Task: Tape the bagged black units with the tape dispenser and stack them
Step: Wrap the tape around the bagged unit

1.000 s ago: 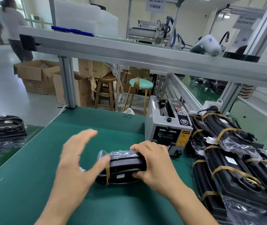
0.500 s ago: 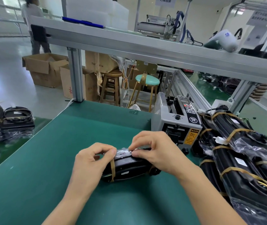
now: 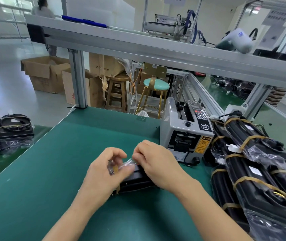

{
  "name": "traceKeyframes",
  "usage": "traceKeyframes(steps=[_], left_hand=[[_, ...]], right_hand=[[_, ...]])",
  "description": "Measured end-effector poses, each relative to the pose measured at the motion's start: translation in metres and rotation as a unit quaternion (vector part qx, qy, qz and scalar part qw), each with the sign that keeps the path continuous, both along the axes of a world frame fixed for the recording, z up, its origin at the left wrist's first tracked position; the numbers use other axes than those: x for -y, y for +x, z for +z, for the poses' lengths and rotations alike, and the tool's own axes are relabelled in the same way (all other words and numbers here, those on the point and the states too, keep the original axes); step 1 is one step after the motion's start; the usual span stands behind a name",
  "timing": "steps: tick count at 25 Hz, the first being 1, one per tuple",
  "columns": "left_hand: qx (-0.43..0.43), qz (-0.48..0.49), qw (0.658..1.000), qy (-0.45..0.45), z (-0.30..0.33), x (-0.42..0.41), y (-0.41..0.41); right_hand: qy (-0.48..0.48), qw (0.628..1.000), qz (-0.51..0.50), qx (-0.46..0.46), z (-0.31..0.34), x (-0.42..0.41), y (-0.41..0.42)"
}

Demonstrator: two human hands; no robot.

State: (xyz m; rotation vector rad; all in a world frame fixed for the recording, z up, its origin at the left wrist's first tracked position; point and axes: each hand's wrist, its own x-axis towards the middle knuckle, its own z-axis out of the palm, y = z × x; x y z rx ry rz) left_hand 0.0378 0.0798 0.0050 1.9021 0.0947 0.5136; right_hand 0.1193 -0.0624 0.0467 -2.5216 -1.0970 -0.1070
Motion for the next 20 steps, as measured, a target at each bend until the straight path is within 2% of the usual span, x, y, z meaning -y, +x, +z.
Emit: traceKeyframes(steps=[3,6,8,10,11,12,14,15,17,20], left_hand=[[-0.011,-0.111,0.989,0.101,-0.004,-0.02,-0.006],[0.005,-0.126,0.984,0.124,-0.004,-0.03,-0.002],[0.013,-0.12,0.986,0.115,-0.004,-0.029,0.001],[0.024,-0.112,0.988,0.105,-0.006,-0.027,0.001],[0.032,-0.096,0.989,0.112,-0.008,-0.026,-0.001],[0.041,-0.067,0.989,0.128,-0.01,-0.025,-0.004],[0.062,-0.003,0.985,0.158,-0.014,-0.021,-0.009],[0.066,0.019,0.984,0.163,-0.017,-0.017,-0.01],[0.076,0.047,0.982,0.168,-0.02,-0.009,-0.011],[0.078,0.067,0.982,0.16,-0.021,-0.001,-0.012]], right_hand=[[-0.074,0.992,-0.054,-0.085,0.01,-0.012,0.006],[-0.054,0.989,-0.074,-0.114,0.016,-0.015,0.008],[-0.003,0.995,-0.073,-0.061,0.011,-0.013,0.003],[0.107,0.99,-0.083,0.038,-0.002,-0.006,-0.008],[0.198,0.971,-0.113,0.071,-0.01,0.004,-0.011],[0.295,0.939,-0.163,0.063,-0.017,0.016,-0.01],[0.428,0.856,-0.284,-0.054,-0.027,0.043,0.0],[0.459,0.814,-0.335,-0.117,-0.03,0.053,0.009],[0.498,0.748,-0.397,-0.19,-0.035,0.066,0.028],[0.523,0.693,-0.441,-0.228,-0.035,0.066,0.05]])
